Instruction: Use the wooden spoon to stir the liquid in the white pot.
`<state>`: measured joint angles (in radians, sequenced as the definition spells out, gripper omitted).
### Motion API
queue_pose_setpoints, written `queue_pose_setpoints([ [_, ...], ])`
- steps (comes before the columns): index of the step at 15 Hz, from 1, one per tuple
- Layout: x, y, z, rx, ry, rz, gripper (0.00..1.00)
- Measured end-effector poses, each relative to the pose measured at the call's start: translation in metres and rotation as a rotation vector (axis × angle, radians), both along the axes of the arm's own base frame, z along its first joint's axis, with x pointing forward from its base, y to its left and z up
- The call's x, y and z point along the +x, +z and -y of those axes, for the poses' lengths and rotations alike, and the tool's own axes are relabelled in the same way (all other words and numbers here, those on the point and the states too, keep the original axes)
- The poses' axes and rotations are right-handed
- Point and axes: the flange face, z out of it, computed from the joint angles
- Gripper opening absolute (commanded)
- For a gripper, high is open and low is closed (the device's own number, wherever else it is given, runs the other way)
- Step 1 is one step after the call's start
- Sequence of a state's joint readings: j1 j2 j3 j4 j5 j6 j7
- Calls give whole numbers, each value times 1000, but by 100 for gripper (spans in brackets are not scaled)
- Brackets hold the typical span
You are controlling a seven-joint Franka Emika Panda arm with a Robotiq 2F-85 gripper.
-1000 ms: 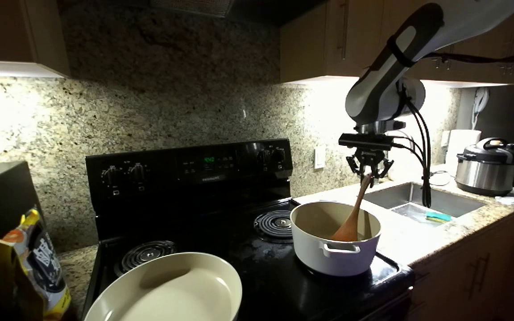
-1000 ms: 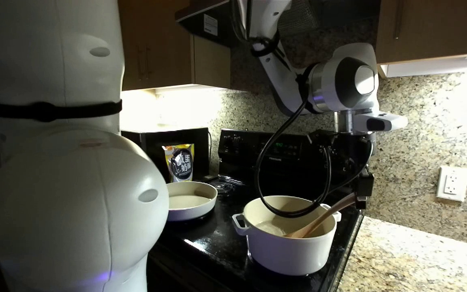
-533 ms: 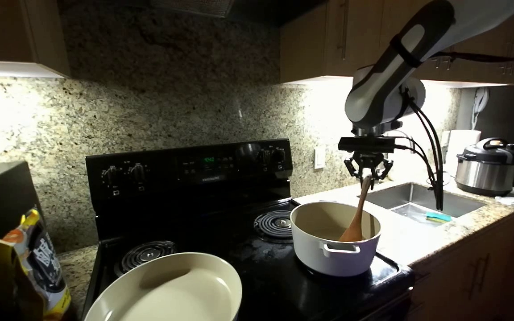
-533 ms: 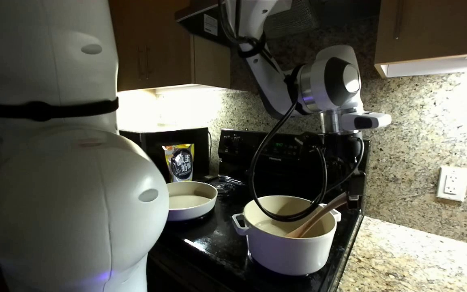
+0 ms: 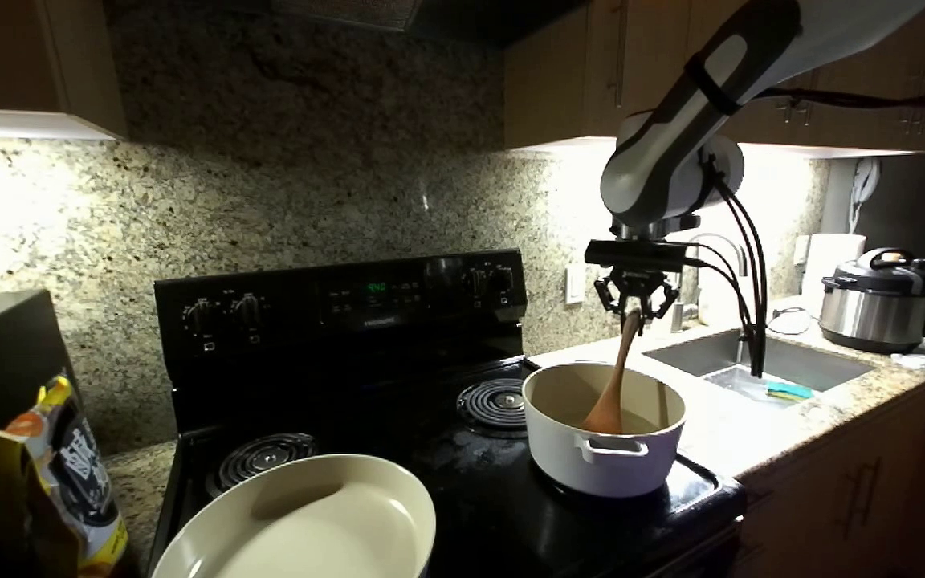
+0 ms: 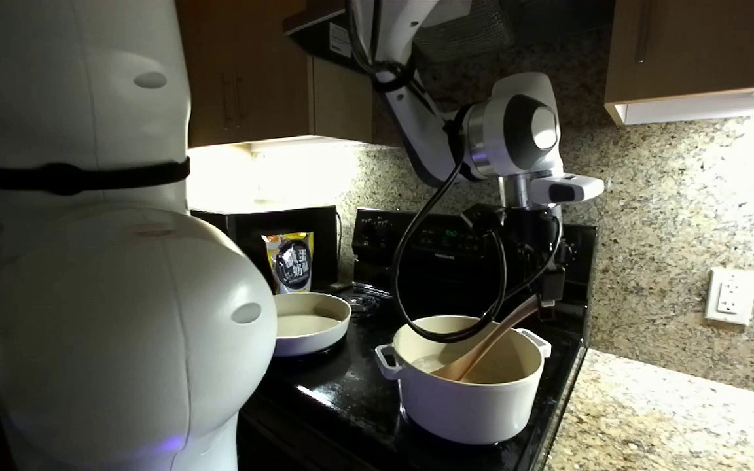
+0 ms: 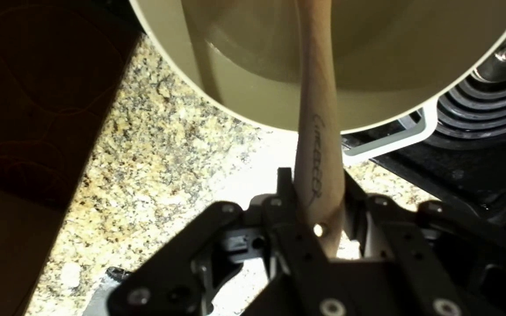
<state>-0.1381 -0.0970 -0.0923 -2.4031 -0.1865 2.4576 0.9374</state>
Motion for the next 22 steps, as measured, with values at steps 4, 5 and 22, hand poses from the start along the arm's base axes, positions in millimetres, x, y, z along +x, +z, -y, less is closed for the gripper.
queue_pose_setpoints([
  [4,10,9,2,35,-37,84,7],
  [5,12,11,3,36,-39,98,7],
  [22,-12,-18,50,41,-145,111,7],
])
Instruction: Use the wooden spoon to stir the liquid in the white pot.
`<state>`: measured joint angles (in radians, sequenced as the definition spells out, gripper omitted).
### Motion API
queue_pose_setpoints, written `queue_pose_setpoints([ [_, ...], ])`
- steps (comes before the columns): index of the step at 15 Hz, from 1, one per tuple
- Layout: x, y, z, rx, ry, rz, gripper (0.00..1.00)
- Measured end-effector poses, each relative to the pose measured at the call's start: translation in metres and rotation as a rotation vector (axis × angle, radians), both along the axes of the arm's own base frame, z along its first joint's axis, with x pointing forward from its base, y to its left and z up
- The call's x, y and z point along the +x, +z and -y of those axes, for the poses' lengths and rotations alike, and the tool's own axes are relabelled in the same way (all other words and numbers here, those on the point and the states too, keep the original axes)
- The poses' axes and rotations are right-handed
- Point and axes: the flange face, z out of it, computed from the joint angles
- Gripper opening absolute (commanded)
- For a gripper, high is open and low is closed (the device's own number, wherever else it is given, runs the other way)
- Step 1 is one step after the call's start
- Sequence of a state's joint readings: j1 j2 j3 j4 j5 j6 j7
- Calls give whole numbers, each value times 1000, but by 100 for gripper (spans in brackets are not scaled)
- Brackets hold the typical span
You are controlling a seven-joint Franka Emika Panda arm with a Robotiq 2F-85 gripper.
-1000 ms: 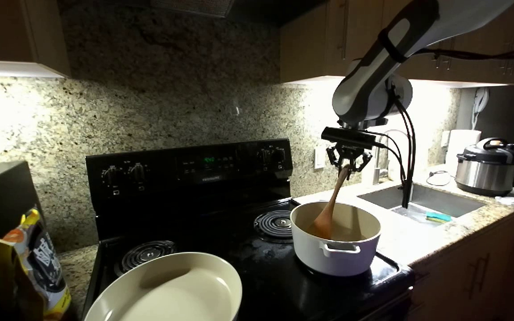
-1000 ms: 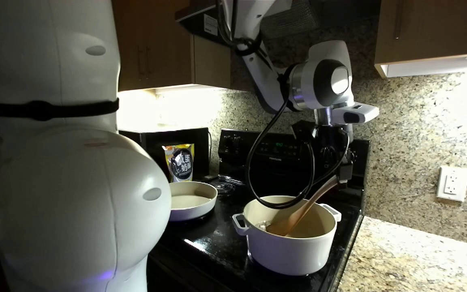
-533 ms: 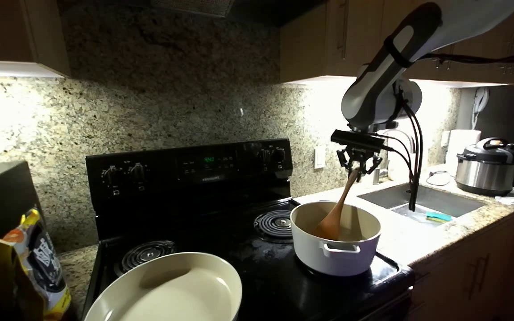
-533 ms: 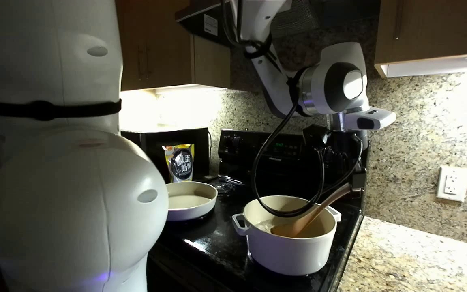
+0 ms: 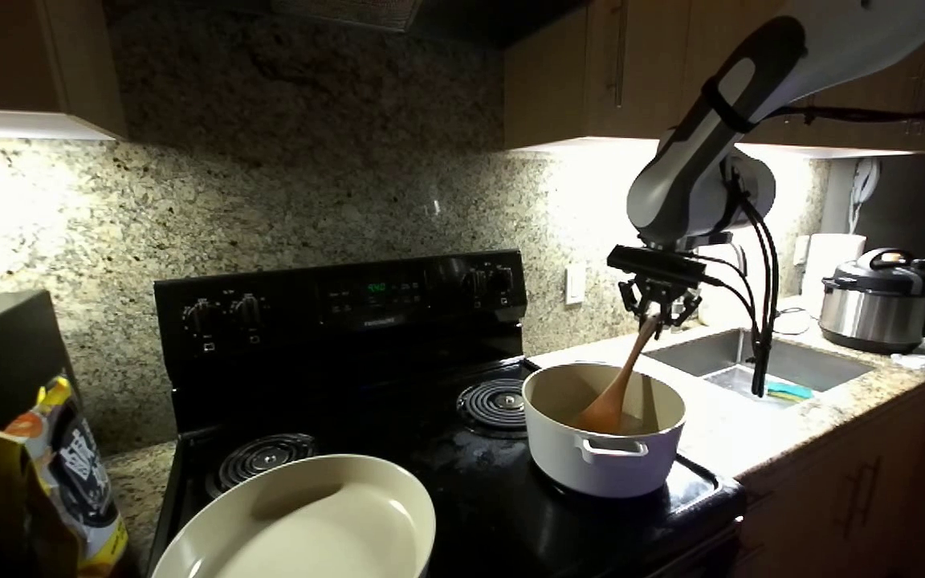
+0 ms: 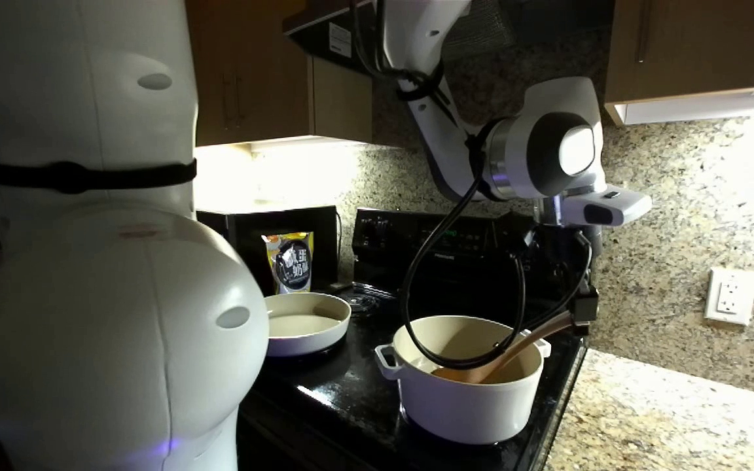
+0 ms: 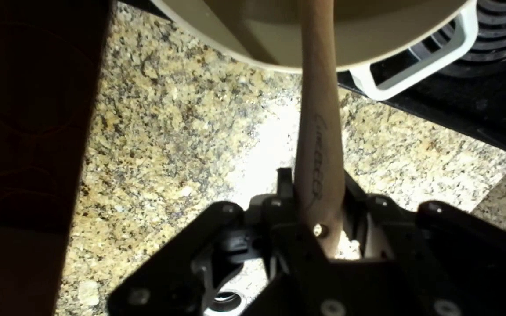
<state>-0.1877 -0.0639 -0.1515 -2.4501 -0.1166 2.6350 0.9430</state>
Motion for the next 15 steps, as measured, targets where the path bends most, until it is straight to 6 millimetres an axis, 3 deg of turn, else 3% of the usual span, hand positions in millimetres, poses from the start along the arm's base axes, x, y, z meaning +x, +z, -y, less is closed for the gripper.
queue_pose_setpoints([
  [4,0,-13,-29,5,59,-28,7],
  [7,4,-10,-37,-1,79,-21,7],
  [10,9,-2,-32,-9,72,-4,7],
  [15,13,16,-4,-40,6,32,7],
])
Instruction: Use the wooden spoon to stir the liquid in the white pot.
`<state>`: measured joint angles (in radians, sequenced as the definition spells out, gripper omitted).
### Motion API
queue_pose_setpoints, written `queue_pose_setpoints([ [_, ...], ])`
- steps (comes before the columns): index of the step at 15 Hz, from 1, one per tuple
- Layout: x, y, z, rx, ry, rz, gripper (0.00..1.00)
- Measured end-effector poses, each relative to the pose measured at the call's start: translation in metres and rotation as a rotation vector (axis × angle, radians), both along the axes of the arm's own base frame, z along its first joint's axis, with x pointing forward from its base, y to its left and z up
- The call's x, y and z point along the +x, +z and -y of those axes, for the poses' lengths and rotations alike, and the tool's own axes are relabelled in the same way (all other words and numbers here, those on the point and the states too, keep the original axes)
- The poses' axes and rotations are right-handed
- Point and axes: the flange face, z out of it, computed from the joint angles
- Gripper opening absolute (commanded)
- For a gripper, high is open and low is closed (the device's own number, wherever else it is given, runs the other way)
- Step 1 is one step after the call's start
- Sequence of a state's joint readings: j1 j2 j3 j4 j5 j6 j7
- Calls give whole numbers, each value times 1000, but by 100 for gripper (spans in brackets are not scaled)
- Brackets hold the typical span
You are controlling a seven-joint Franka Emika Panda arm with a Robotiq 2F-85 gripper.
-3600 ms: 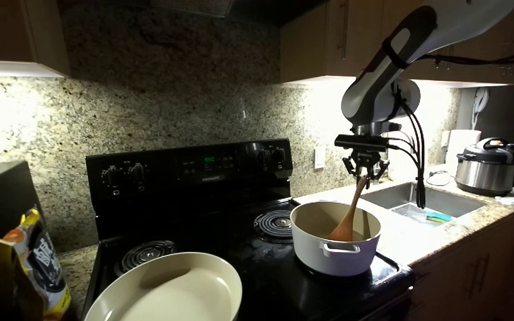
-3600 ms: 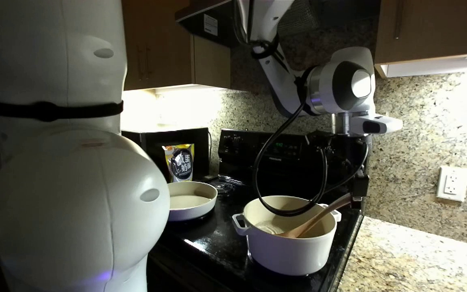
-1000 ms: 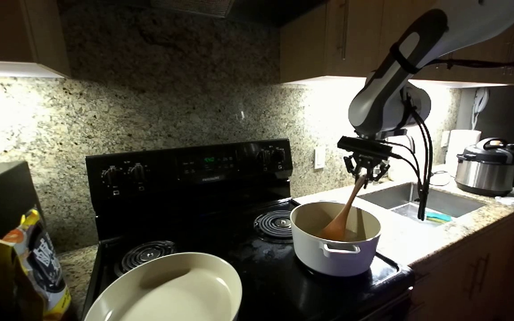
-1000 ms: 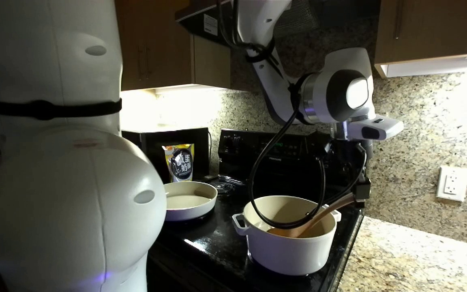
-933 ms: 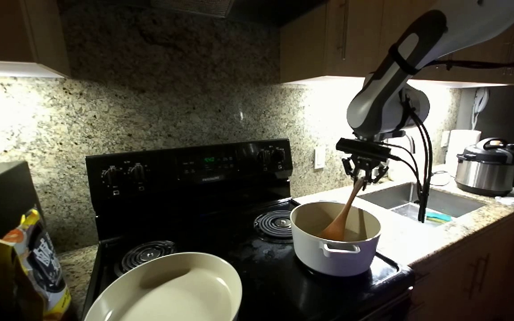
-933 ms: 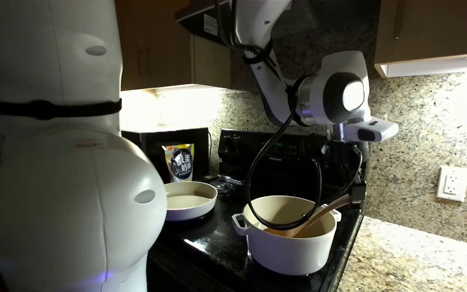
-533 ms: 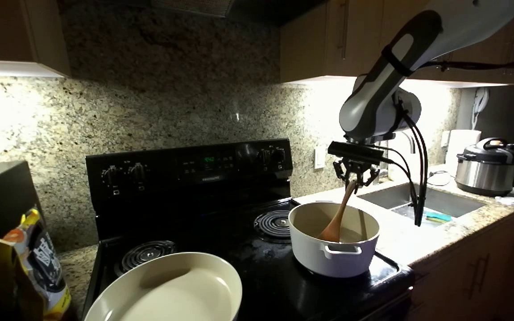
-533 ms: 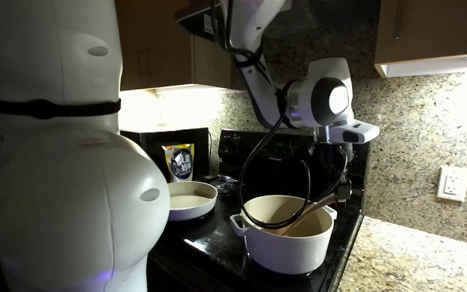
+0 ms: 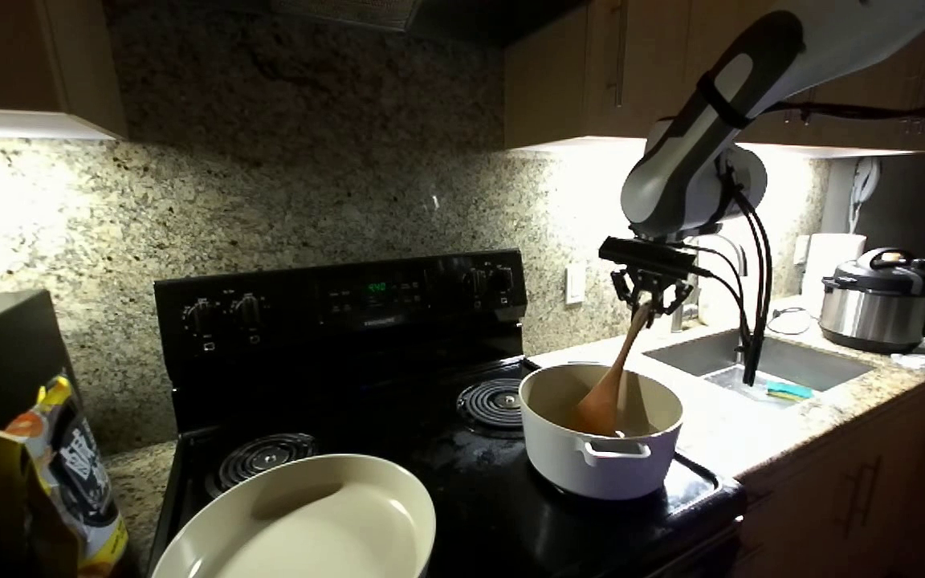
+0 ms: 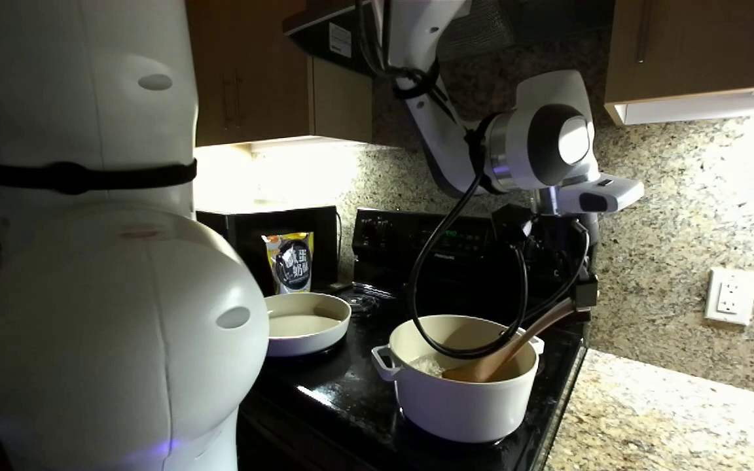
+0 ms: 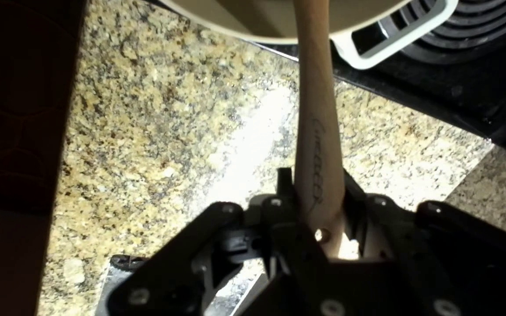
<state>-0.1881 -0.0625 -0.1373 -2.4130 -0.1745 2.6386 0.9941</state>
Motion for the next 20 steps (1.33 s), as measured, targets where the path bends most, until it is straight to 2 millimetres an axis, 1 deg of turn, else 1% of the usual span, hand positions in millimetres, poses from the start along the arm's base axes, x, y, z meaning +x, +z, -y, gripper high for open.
queue_pose_setpoints([
  [3,-2,3,12,-35,-29,-1,7],
  [6,-4,0,9,-89,-15,-16,7],
  [8,-5,-5,0,-135,20,-32,7],
  [11,-4,-12,-22,-181,100,-54,7],
  [15,3,-13,-52,-193,169,-53,7],
  [17,7,-8,-59,-188,176,-40,7],
  [20,18,1,-64,-164,156,-12,7],
])
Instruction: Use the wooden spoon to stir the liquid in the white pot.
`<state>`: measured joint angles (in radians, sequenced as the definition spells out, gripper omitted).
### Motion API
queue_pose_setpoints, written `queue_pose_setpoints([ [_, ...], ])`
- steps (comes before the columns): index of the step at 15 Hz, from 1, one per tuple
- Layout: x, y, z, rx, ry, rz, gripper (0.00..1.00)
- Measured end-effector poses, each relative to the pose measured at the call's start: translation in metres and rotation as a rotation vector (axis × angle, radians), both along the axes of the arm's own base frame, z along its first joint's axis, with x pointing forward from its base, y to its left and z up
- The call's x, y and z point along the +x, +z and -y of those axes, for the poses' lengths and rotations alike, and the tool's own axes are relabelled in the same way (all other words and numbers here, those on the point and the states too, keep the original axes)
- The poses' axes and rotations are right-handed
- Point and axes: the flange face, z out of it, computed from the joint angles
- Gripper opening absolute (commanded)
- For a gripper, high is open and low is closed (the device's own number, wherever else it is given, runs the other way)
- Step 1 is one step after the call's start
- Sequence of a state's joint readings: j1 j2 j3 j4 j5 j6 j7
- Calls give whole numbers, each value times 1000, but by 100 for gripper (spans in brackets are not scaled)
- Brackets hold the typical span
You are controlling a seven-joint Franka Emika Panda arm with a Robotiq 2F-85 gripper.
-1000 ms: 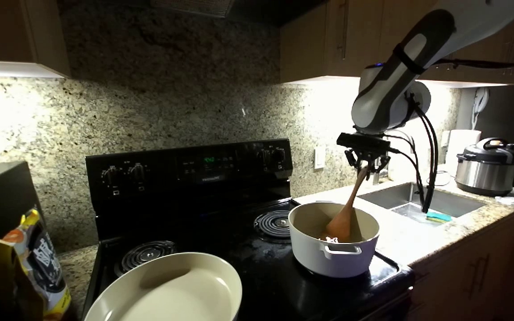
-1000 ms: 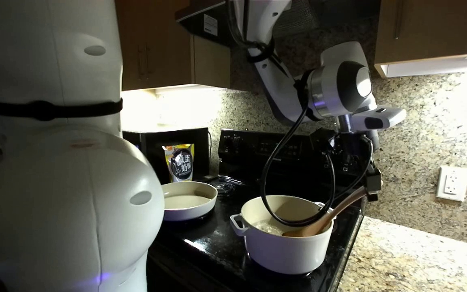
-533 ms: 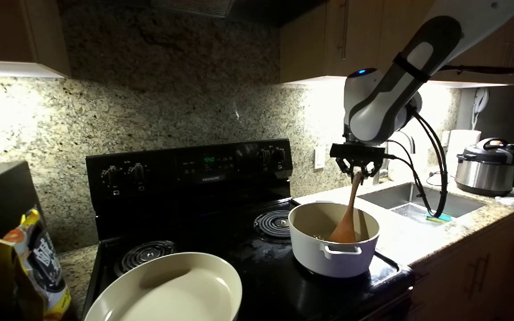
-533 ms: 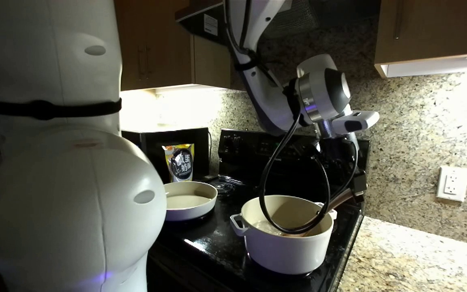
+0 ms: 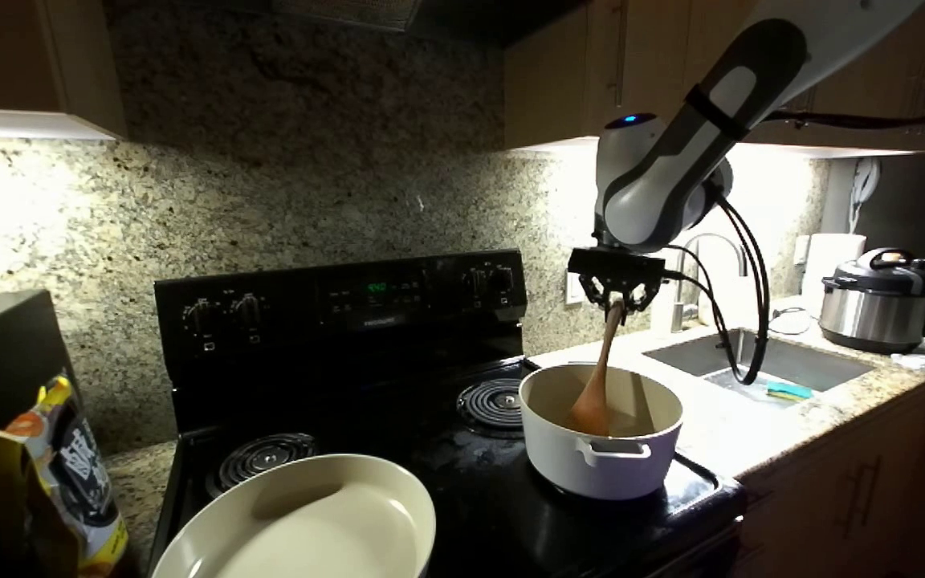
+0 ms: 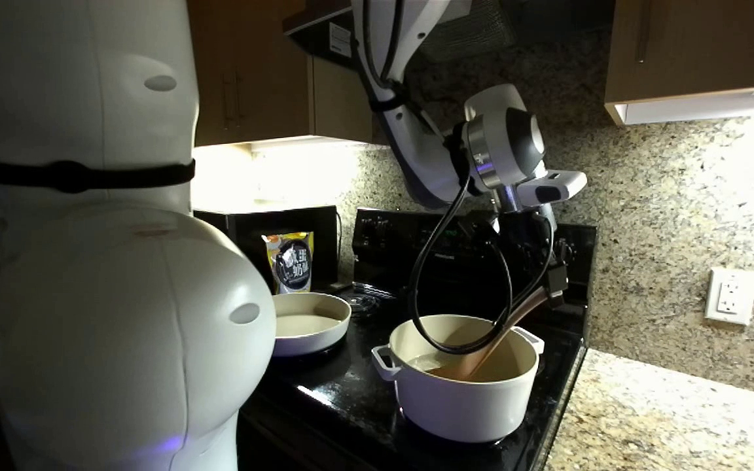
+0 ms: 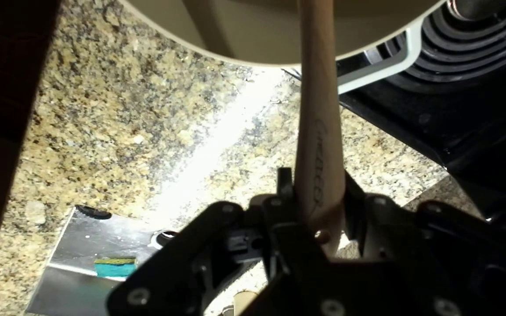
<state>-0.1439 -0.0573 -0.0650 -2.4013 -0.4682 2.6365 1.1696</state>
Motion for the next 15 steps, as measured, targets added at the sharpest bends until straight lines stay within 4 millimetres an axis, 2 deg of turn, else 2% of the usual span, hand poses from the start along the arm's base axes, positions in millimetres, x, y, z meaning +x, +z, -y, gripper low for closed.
queue_pose_setpoints([
  [3,10,7,4,19,-24,22,7],
  [7,18,9,23,27,-82,39,7],
  [12,9,3,59,26,-173,36,7],
  [15,3,0,64,-3,-181,31,7],
])
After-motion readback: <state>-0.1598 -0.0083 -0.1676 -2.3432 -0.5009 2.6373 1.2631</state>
